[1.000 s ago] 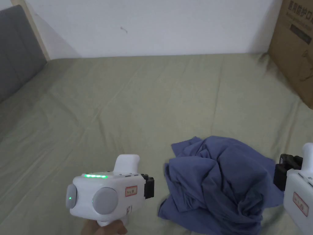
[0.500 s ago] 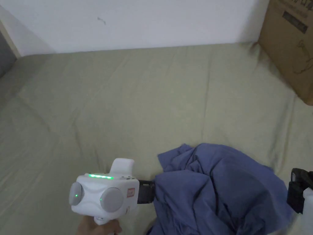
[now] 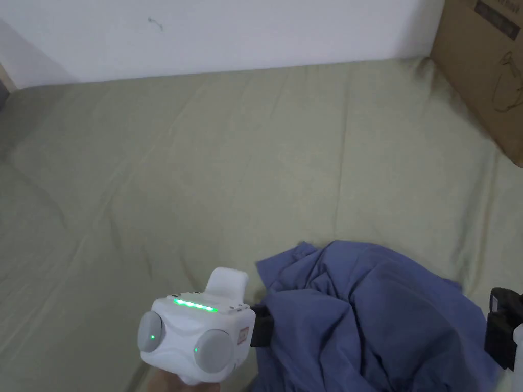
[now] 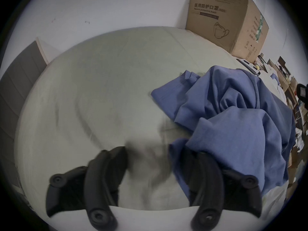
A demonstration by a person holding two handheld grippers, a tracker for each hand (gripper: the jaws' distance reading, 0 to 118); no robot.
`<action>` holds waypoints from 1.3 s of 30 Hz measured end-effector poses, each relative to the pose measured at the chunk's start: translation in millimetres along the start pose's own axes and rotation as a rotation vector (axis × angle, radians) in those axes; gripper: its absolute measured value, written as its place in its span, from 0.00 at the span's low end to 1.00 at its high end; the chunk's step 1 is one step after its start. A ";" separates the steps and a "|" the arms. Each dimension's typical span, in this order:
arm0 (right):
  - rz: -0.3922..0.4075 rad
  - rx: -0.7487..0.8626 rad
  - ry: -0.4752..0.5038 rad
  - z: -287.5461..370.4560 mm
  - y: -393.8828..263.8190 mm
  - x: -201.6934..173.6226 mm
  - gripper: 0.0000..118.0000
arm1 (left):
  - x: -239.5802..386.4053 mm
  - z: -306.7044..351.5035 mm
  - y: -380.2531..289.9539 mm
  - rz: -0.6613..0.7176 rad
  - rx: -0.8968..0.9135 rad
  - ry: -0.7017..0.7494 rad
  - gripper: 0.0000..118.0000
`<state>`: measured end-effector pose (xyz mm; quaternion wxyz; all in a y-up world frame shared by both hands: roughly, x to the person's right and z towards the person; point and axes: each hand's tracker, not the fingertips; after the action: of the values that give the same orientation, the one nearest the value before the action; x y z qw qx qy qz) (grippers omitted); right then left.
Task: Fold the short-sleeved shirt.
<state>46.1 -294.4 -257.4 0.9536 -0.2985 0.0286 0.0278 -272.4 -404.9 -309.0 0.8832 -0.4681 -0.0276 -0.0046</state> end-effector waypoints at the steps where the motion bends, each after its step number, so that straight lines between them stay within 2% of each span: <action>1: -0.005 -0.005 -0.001 -1.0 -0.8 1.2 0.00 | 4.5 1.4 -0.5 -0.033 0.016 0.029 0.47; 3: -0.012 -0.011 -0.002 -2.4 -1.6 2.8 0.00 | 12.8 1.8 -2.3 -0.083 0.022 0.032 0.29; 4: -0.019 -0.015 -0.003 -5.4 -3.6 8.2 0.00 | 18.1 0.8 -4.8 -0.124 0.033 0.072 0.12; 5: -0.028 -0.016 -0.001 -6.6 -4.6 11.0 0.00 | 23.1 -2.5 -8.8 -0.178 0.039 0.111 0.01; 7: -0.046 -0.024 0.005 -7.1 -4.6 14.3 0.00 | 28.6 0.5 -15.0 -0.221 0.066 0.124 0.00; 9: -0.045 -0.028 0.001 -5.5 -3.8 11.7 0.00 | 22.2 9.7 -14.4 -0.187 0.066 0.101 0.00; 14: -0.060 -0.037 0.011 -4.9 1.7 13.2 0.00 | -11.2 44.1 -9.4 0.011 0.143 -0.038 0.00; 18: -0.061 -0.017 0.111 -7.6 23.9 11.7 0.00 | -18.7 65.5 -11.5 0.018 0.177 -0.055 0.00; 22: -0.093 -0.027 0.298 -23.4 57.3 9.7 0.00 | -21.0 77.4 -14.5 0.057 0.195 -0.092 0.00; 24: -0.059 -0.068 0.369 -37.6 74.6 2.7 0.00 | -20.8 80.2 -15.3 0.066 0.194 -0.101 0.00; 25: -0.037 -0.066 0.399 -46.9 81.5 -2.8 0.05 | -20.9 81.4 -16.2 0.067 0.192 -0.100 0.00; 26: -0.014 -0.085 0.421 -58.9 88.2 -8.0 0.20 | -20.4 82.9 -17.6 0.066 0.191 -0.099 0.00; 27: 0.012 -0.145 0.444 -74.3 95.2 -14.0 0.45 | -20.6 84.1 -19.0 0.067 0.193 -0.102 0.00; 28: 0.039 -0.202 0.470 -90.8 100.1 -20.5 0.74 | -20.7 84.9 -19.6 0.076 0.193 -0.110 0.00; 29: 0.076 -0.270 0.472 -106.9 103.6 -28.7 0.79 | -21.6 85.9 -20.5 0.094 0.188 -0.120 0.00; 35: 0.177 -0.442 0.488 -185.9 106.9 -71.9 0.78 | -19.8 88.6 -27.5 0.104 0.172 -0.135 0.00; 38: 0.294 -0.581 0.515 -219.4 98.5 -94.7 0.76 | -20.4 86.1 -31.1 0.124 0.157 -0.153 0.00; 39: 0.324 -0.614 0.510 -228.9 95.0 -102.3 0.73 | -21.4 84.8 -32.5 0.131 0.154 -0.161 0.00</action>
<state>-71.2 -350.8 -491.8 0.7663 -0.5573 0.3002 0.1101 -298.6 -353.4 -235.8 0.9100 -0.3984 -0.0681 0.0927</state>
